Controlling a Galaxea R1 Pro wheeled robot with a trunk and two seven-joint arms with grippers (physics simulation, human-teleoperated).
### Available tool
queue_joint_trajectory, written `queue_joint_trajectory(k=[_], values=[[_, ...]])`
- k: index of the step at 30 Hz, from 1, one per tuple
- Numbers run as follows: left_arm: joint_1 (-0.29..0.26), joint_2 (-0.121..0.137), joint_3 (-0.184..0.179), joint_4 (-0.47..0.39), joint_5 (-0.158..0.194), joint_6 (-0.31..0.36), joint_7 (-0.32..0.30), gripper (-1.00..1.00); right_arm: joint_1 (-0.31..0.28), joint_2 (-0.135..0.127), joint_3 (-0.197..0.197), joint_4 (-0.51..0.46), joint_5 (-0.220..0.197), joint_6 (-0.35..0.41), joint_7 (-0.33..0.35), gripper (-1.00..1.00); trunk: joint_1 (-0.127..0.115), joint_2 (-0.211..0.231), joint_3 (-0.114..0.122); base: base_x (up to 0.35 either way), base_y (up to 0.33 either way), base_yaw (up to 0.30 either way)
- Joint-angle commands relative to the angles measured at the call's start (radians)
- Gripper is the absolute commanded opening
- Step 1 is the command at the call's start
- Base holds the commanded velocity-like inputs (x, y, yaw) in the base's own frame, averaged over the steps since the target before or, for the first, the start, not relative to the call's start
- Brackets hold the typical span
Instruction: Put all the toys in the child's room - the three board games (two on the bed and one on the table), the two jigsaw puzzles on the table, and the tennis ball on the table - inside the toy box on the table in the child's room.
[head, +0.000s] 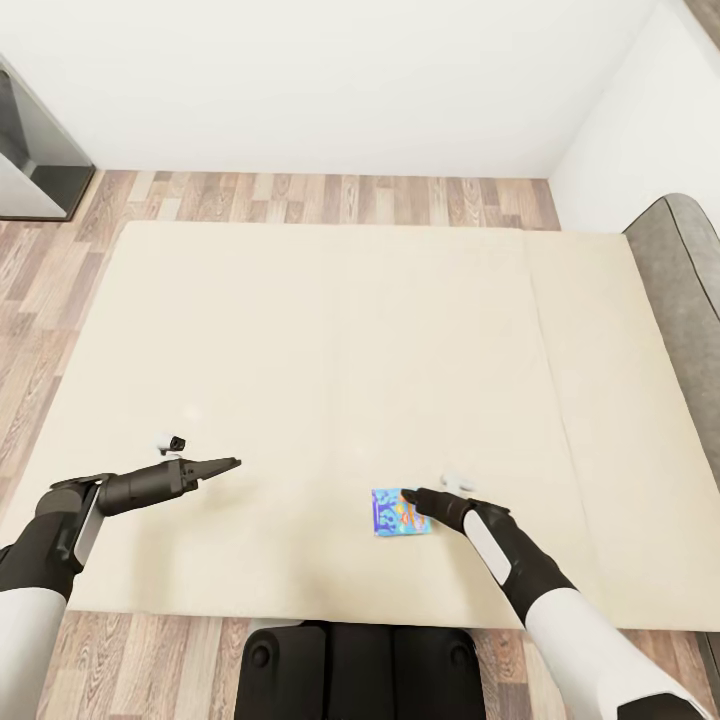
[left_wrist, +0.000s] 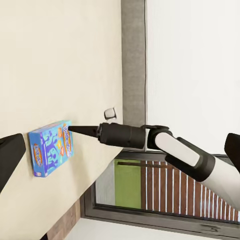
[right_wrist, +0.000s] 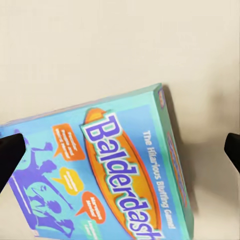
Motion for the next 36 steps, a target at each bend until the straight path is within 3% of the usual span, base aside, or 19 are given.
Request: queue_joint_trajectory(k=[1, 26, 29, 36], values=[[0.0, 0.0, 0.0, 0.0, 0.0, 0.011, -0.004, 1.0, 0.0, 0.0, 0.0, -0.001, 0.0, 0.004, 0.001, 1.0, 0.001, -0.001, -0.001, 0.0, 0.0, 0.0], [0.0, 0.0, 0.0, 0.0, 0.0, 0.011, -0.005, 1.0, -0.001, 0.017, 0.001, 0.008, 0.002, 0.047, -0.017, 1.0, 0.001, -0.001, -0.001, 0.0, 0.0, 0.0], [0.0, 0.0, 0.001, 0.0, 0.0, 0.011, -0.006, 1.0, -0.001, 0.023, 0.002, 0.008, 0.002, 0.049, -0.041, 1.0, 0.001, -0.001, -0.001, 0.0, 0.0, 0.0], [0.0, 0.002, 0.001, 0.0, 0.001, 0.009, -0.007, 1.0, 0.0, 0.076, 0.002, 0.011, 0.002, 0.047, -0.19, 1.0, 0.001, -0.001, -0.001, 0.0, 0.0, 0.0]])
